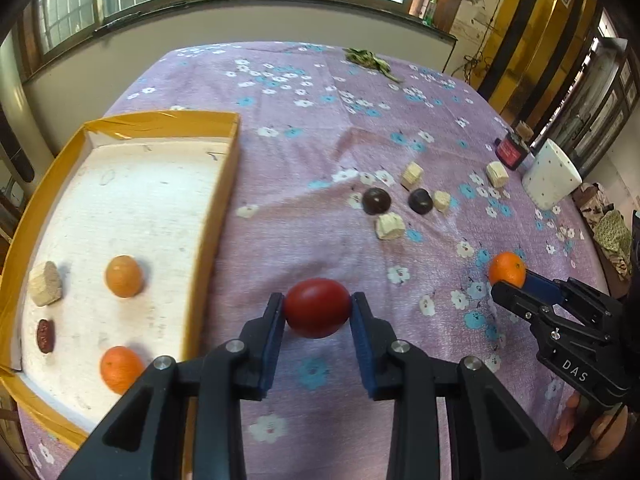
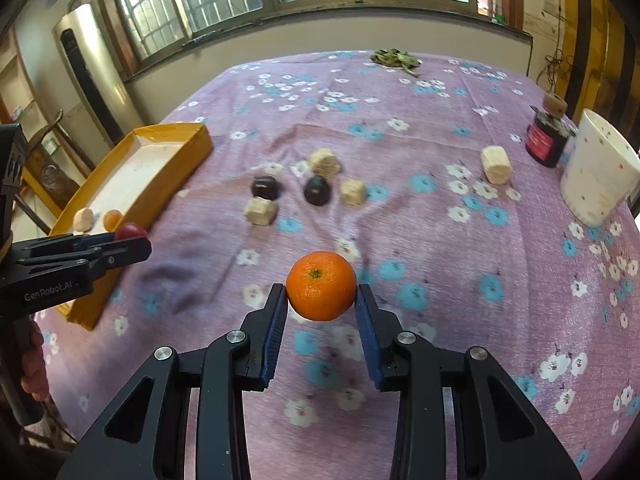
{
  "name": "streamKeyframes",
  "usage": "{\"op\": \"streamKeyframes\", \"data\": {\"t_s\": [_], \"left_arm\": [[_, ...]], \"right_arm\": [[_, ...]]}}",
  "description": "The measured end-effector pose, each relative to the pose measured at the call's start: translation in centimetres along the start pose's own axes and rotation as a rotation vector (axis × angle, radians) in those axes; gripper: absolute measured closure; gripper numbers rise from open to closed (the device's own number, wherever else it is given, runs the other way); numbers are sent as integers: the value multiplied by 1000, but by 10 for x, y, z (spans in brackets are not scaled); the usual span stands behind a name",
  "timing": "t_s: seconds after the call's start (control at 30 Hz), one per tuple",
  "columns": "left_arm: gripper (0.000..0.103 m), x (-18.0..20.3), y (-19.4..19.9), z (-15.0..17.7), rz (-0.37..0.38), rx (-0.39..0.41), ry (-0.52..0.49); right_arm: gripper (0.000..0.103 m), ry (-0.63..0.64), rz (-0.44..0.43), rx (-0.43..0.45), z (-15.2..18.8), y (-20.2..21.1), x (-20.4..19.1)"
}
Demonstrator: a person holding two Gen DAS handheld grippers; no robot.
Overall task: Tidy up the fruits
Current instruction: 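Carry the red tomato and orange into the tray and open both grippers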
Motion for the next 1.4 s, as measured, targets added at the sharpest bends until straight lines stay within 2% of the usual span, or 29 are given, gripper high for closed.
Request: {"op": "streamKeyframes", "data": {"t_s": [0.47, 0.73, 0.93, 1.13, 1.4], "left_arm": [[67, -91, 37, -29, -32, 69, 87], [67, -159, 40, -52, -91, 85, 159], [68, -204, 28, -72, -136, 75, 201], [68, -224, 7, -88, -161, 53, 204], [68, -234, -15, -95, -175, 19, 204]], "right_arm": [[69, 110, -74, 21, -55, -18, -94], [69, 165, -150, 22, -99, -51, -158], [69, 196, -187, -4, -121, -85, -196], [69, 212, -203, -50, -136, -121, -219], [69, 241, -213, -97, -137, -148, -231]]}}
Point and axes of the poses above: each gripper's, at about its wrist camera, not at the fingertips, and y roughly against the way its jaws point, x to its right, z to its underside, the point moved 10 cm from there along -y, roughly the way its jaws point, and after that the axes turned 13 degrees about y, right-handed, at the moved point
